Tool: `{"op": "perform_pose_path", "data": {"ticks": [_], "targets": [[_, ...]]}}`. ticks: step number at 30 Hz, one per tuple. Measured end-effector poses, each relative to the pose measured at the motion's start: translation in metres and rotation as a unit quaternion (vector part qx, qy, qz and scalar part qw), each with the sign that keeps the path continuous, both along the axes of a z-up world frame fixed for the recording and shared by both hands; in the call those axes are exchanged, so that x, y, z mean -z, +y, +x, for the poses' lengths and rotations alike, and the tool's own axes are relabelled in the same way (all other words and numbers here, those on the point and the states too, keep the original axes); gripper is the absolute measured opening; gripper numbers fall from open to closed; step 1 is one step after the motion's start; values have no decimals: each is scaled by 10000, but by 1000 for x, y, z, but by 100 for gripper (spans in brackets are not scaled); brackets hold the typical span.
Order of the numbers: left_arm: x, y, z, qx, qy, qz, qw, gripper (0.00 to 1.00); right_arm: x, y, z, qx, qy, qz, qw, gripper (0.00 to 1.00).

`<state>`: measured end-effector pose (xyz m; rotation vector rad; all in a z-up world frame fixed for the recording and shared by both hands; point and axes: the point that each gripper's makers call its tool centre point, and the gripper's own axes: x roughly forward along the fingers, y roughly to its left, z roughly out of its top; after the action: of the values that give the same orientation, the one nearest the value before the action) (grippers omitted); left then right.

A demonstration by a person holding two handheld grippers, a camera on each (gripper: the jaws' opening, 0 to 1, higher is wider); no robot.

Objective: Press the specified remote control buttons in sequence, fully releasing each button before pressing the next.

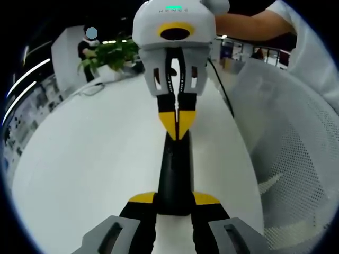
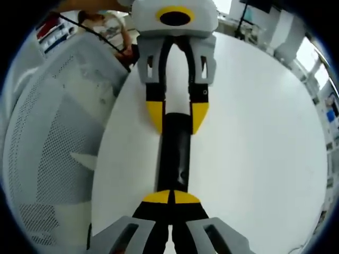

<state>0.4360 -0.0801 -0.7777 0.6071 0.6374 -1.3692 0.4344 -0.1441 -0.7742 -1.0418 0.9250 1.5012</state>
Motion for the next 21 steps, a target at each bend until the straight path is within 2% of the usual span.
{"op": "perform_pose_path", "data": {"ticks": [21], "targets": [[0,1,-1,26,-21,111,9999,23,-3,2,0,98,-44,23,9999,0]]}}
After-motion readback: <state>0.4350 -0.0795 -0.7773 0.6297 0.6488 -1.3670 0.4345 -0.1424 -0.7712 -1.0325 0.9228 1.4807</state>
